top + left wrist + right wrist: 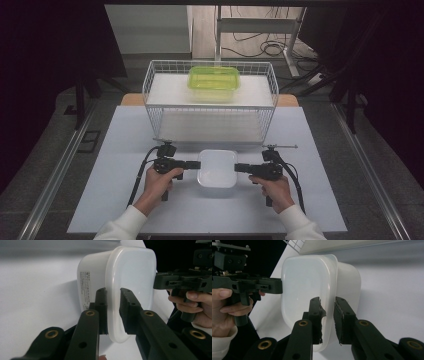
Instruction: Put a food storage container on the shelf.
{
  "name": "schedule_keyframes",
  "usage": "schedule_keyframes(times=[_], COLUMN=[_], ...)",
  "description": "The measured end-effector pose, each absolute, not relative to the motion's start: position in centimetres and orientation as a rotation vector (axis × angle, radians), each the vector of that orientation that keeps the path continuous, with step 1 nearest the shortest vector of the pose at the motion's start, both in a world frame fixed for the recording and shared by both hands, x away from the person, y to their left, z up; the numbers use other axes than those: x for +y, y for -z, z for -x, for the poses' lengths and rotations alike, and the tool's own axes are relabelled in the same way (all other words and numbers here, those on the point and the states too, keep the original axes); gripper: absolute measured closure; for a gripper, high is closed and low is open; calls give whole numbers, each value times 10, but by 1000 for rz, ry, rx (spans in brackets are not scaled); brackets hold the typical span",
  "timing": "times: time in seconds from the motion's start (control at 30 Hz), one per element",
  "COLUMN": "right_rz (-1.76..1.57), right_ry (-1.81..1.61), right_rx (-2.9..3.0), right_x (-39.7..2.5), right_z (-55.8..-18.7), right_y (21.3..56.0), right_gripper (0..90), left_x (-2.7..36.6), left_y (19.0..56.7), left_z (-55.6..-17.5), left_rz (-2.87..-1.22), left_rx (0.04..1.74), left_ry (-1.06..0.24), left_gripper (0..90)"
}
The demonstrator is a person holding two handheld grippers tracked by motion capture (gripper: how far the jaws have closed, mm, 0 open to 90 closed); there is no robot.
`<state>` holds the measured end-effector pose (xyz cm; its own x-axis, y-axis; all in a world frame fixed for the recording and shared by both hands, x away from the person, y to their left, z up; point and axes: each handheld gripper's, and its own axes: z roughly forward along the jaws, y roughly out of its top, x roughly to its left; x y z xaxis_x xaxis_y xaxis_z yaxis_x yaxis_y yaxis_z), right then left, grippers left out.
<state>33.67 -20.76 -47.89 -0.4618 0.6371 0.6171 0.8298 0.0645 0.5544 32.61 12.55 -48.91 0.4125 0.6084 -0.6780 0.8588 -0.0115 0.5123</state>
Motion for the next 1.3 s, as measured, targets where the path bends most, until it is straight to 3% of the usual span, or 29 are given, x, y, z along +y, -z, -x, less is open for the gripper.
schedule_keyframes(times=[0.43,1.3], right_rz=[1438,1277], right_ry=[1407,1620], right_rx=[-2208,-2344], right_x=[-207,-197], right_z=[-334,-325], right_y=[469,415], right_gripper=[766,766], left_x=[127,140], left_y=[482,424], left_z=[-321,-308], left_rz=[-1702,-1690], left_rx=[1260,1128], left_ry=[301,114], left_gripper=[783,785])
